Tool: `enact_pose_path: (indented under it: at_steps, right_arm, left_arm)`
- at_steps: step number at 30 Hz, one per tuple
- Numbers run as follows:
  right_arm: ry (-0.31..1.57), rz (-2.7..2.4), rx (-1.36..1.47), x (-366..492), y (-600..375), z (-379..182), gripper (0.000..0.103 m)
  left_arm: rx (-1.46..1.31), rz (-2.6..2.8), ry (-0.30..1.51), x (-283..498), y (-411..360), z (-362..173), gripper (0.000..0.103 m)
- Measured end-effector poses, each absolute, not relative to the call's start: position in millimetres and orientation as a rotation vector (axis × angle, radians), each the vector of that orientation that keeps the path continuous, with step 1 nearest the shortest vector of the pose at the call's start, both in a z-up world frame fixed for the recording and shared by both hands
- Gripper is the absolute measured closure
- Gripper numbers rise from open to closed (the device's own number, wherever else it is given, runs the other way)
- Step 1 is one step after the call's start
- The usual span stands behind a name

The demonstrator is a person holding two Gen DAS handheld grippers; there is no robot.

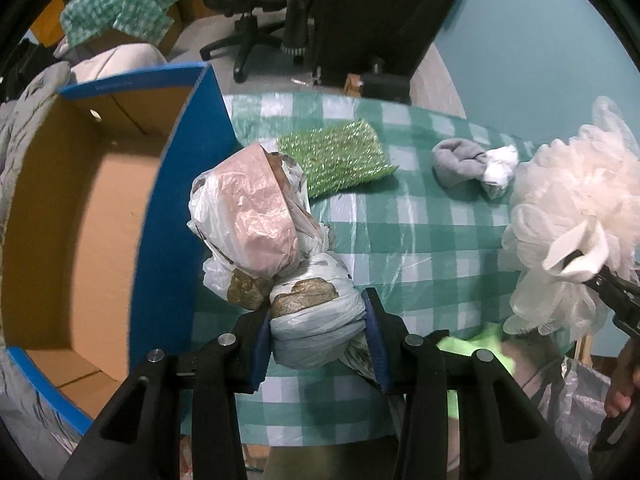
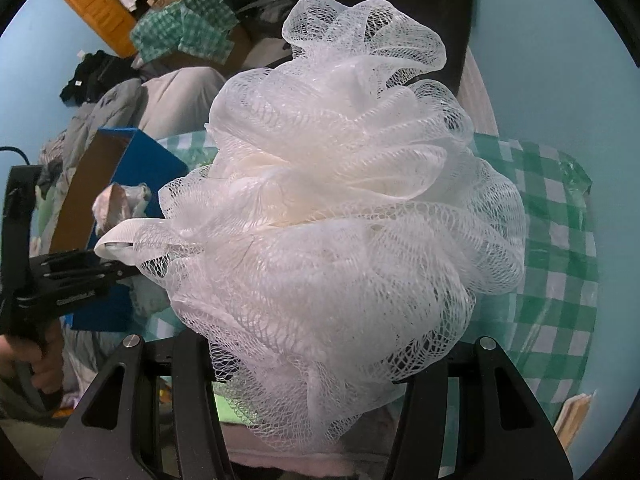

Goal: Organize soft objects
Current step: 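Lift the bath puff and plastic bundle and carry both toward the cardboard box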

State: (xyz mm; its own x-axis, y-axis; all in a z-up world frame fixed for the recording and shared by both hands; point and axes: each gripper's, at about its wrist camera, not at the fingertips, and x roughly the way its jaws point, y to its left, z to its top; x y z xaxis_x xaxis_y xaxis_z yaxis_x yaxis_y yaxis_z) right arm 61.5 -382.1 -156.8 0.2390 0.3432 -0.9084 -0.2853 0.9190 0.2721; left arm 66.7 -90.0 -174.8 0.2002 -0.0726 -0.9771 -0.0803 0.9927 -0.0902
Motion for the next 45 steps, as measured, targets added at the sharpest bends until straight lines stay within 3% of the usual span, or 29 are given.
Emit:
enact_pose_path:
  at_steps: [45]
  right_arm:
    - [1.169, 0.703, -0.079, 79, -287, -101, 0.051]
  left_arm:
    - [-0.203, 0.118, 1.199, 7, 0, -72, 0.061]
